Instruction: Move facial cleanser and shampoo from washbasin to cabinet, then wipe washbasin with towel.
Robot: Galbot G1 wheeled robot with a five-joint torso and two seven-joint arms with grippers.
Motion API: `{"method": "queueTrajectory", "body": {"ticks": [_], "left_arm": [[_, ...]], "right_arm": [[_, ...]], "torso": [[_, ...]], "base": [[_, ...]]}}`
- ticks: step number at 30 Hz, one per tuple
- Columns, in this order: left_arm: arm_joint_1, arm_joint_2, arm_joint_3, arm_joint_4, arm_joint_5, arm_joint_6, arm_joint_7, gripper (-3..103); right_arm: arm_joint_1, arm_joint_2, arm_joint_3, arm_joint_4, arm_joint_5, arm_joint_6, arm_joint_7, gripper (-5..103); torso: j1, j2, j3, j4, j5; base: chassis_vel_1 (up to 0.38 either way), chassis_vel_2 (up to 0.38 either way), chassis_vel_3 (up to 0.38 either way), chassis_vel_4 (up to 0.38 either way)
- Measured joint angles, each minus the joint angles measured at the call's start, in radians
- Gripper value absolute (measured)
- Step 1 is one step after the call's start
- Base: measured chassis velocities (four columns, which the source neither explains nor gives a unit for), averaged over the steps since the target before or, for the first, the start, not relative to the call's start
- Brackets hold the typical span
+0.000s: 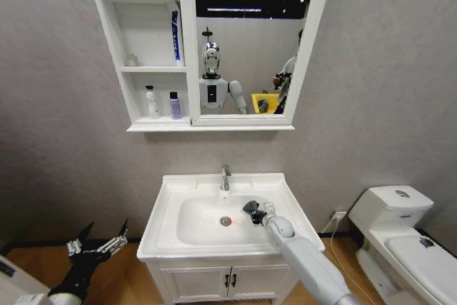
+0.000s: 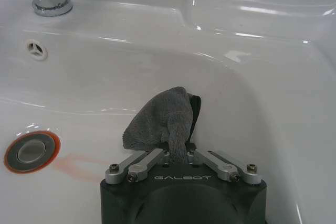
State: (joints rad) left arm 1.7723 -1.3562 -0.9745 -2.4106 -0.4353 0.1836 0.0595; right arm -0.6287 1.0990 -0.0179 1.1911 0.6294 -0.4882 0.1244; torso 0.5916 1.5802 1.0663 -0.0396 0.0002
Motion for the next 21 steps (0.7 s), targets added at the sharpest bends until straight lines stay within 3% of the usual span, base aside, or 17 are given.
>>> {"method": "queueTrajectory", "body": {"ticks": [4, 12, 13, 15, 21], "left_arm": [[0.000, 0.000, 0.000, 0.000, 0.000, 0.000, 0.000, 100], [0.000, 0.000, 0.000, 0.000, 0.000, 0.000, 0.000, 100], [0.000, 0.000, 0.000, 0.000, 0.000, 0.000, 0.000, 100], [0.000, 0.000, 0.000, 0.000, 0.000, 0.000, 0.000, 100], [0.000, 0.000, 0.000, 0.000, 0.000, 0.000, 0.000, 100]], "right_arm": [[-0.030, -0.030, 0.006, 0.033, 0.010, -0.023, -0.029, 8], [-0.039, 0.008, 0.016, 0.020, -0.018, -0.024, -0.034, 7], [-0.039, 0.006, 0.016, 0.024, -0.021, -0.019, -0.034, 12], [-0.039, 0.002, 0.017, 0.029, -0.028, -0.014, -0.032, 12], [-0.031, -0.022, 0.015, 0.054, -0.041, -0.005, -0.028, 39]], "torso": [[0.000, 0.000, 0.000, -0.0002, -0.0003], [0.000, 0.000, 0.000, 0.0000, -0.0001], [0.000, 0.000, 0.000, 0.0000, 0.0001], [0.000, 0.000, 0.000, 0.0001, 0.0001], [0.000, 0.000, 0.000, -0.0001, -0.0001]], "base": [[0.000, 0.000, 0.000, 0.000], [0.000, 0.000, 0.000, 0.000], [0.000, 0.000, 0.000, 0.000], [0.000, 0.000, 0.000, 0.000], [0.000, 0.000, 0.000, 0.000]]}}
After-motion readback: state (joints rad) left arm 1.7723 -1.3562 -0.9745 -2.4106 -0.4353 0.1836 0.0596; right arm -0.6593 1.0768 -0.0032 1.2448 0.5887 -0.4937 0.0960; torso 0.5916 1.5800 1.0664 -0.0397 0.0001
